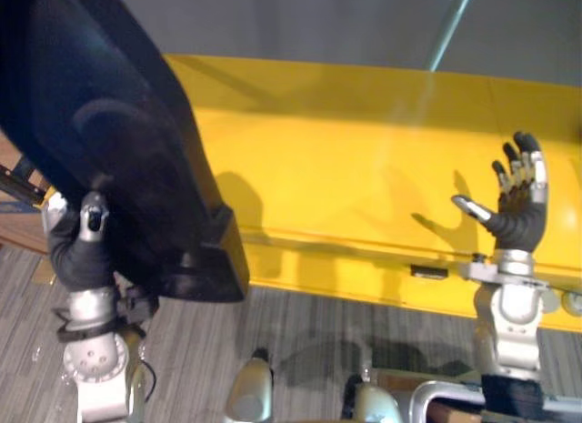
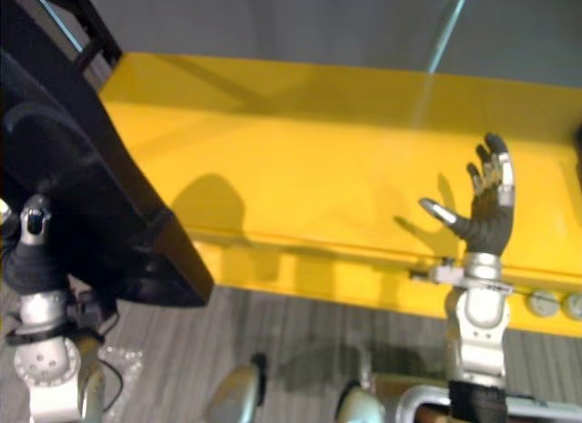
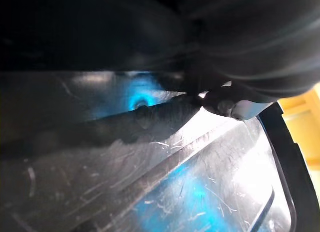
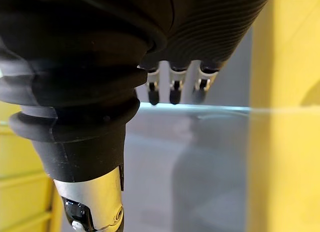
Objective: Walk over and take plastic housings, then place them on the shelf
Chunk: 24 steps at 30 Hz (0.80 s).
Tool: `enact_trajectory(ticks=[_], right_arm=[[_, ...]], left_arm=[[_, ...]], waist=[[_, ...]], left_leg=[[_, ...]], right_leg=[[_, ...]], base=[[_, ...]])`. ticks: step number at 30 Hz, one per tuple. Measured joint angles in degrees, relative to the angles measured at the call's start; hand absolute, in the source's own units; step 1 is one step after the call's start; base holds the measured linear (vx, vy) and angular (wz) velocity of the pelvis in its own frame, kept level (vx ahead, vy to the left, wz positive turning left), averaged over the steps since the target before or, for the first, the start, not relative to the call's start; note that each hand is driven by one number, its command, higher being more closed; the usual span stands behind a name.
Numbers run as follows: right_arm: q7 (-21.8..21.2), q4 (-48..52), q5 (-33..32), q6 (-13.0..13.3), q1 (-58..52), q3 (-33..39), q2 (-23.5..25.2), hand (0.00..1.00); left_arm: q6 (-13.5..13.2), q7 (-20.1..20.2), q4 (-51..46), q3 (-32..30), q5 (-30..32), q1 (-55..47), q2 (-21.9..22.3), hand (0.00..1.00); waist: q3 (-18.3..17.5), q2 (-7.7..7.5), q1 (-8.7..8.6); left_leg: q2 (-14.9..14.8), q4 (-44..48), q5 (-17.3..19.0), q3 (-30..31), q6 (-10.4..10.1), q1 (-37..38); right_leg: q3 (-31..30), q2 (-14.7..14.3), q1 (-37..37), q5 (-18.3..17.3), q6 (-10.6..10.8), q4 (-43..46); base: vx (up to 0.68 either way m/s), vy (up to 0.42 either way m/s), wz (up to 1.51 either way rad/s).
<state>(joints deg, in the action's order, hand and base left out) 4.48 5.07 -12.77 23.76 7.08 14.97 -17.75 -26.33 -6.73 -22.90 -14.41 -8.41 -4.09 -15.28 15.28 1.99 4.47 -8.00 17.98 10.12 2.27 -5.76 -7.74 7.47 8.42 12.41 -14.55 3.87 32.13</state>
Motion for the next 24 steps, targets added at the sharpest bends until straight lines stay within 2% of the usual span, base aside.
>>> enact_trajectory(ticks=[1, 2, 5, 7, 10, 12, 14, 18, 21, 22, 24], right_arm=[[0.67, 0.94, -0.01, 1.09, 0.07, 0.08, 0.11, 0.00], [0.86, 1.38, 0.00, 2.20, 0.35, 0.57, -0.19, 0.00], [2.37, 1.63, 0.01, 2.48, -0.77, 1.63, -0.17, 0.00], [3.81, 2.10, 0.11, 2.48, -2.11, 2.43, -0.18, 0.00], [5.83, 5.72, 0.32, 2.49, -3.69, 4.56, -0.21, 0.00], [7.12, 8.69, 0.46, 2.52, -3.92, 6.97, -0.37, 0.00], [7.98, 9.94, 0.36, 2.47, -4.71, 9.27, -0.60, 0.00], [7.93, 9.95, 0.09, 2.36, -7.00, 12.74, -1.10, 0.00], [7.54, 9.96, 0.01, 2.38, -8.63, 14.61, -1.35, 0.00], [6.58, 9.95, -0.16, 2.38, -9.35, 15.87, -1.57, 0.00], [5.74, 9.95, -0.80, 2.41, -9.77, 16.55, -1.61, 0.00]], left_arm=[[1.10, -0.80, 0.96, -0.57, -0.01, 0.70, -0.64, 1.00], [1.62, -1.18, 1.56, -0.62, 0.01, 0.93, 0.00, 1.00], [4.23, -0.61, 1.69, -0.14, 1.28, 1.25, -0.21, 1.00], [5.88, 0.17, 1.78, 0.30, 2.05, 2.43, -0.48, 1.00], [8.74, 0.90, 4.46, 3.13, 2.20, 7.17, -5.04, 1.00], [11.81, 2.48, 7.84, 4.56, 1.43, 11.99, -8.40, 1.00], [14.55, 3.57, 11.40, 5.77, -0.99, 15.76, -9.53, 1.00], [21.33, 3.06, 21.46, 6.84, -6.91, 22.14, -9.84, 1.00], [24.23, 2.27, 28.92, 8.00, -9.38, 26.33, -11.55, 1.00], [26.81, 2.13, 33.11, 8.57, -10.44, 28.98, -11.67, 1.00], [29.79, 1.55, 38.03, 9.61, -12.03, 31.71, -11.65, 1.00]], waist=[[-0.41, -1.49, -0.27], [-0.15, -1.34, -1.27], [-0.04, -1.02, -2.50], [-0.02, -0.98, -3.05], [0.05, -0.80, -4.73], [0.05, -0.80, -5.66], [0.05, -0.80, -6.94], [-0.26, -0.30, -10.18], [-0.44, -0.01, -12.45], [-0.56, 0.20, -13.51], [-0.70, 0.43, -15.02]], left_leg=[[0.44, 0.00, 0.15, -1.78, -0.42, 1.10], [-0.26, -0.11, 1.05, -2.58, -1.60, 1.84], [-1.74, -1.38, 1.18, -4.93, -1.83, 3.05], [-1.71, -2.65, 1.24, -6.93, -1.92, 5.26], [-1.26, -3.81, 1.44, -9.55, -2.23, 8.30], [-0.89, -4.99, 1.48, -12.59, -2.16, 9.82], [-0.37, -5.63, 1.48, -14.22, -2.14, 10.37], [0.43, -6.43, 1.79, -18.64, -1.66, 12.80], [0.39, -6.66, 1.81, -20.47, -1.64, 13.30], [0.50, -7.34, 1.80, -21.71, -1.64, 14.08], [0.61, -7.76, 1.81, -22.85, -1.63, 14.92]], right_leg=[[-0.14, 0.10, -1.71, 7.96, 0.09, -11.25], [-0.51, -0.37, -2.53, 7.46, 1.34, -12.05], [-1.62, -1.81, -2.47, 7.67, 1.05, -12.97], [-3.24, -1.99, -2.88, 7.68, 1.04, -12.98], [-5.19, -1.61, -4.61, 8.06, 1.56, -13.92], [-7.54, -1.63, -4.62, 9.29, 2.15, -15.15], [-8.76, -1.64, -4.56, 10.10, 2.71, -16.34], [-12.83, -2.10, -4.50, 11.57, 3.30, -17.67], [-14.50, -2.62, -4.36, 12.57, 3.49, -18.74], [-15.72, -2.95, -4.28, 12.94, 3.52, -18.91], [-16.90, -3.22, -4.31, 13.17, 3.61, -19.01]], base=[[0.13, -0.090, -0.13], [0.16, -0.105, -0.20], [0.10, -0.057, -0.29], [0.06, 0.018, -0.43], [0.01, 0.072, -0.35], [-0.05, 0.074, -0.43], [-0.06, 0.052, -0.43], [-0.05, 0.059, -0.49], [-0.04, 0.031, -0.40], [-0.01, 0.018, -0.37], [-0.01, 0.022, -0.37]])
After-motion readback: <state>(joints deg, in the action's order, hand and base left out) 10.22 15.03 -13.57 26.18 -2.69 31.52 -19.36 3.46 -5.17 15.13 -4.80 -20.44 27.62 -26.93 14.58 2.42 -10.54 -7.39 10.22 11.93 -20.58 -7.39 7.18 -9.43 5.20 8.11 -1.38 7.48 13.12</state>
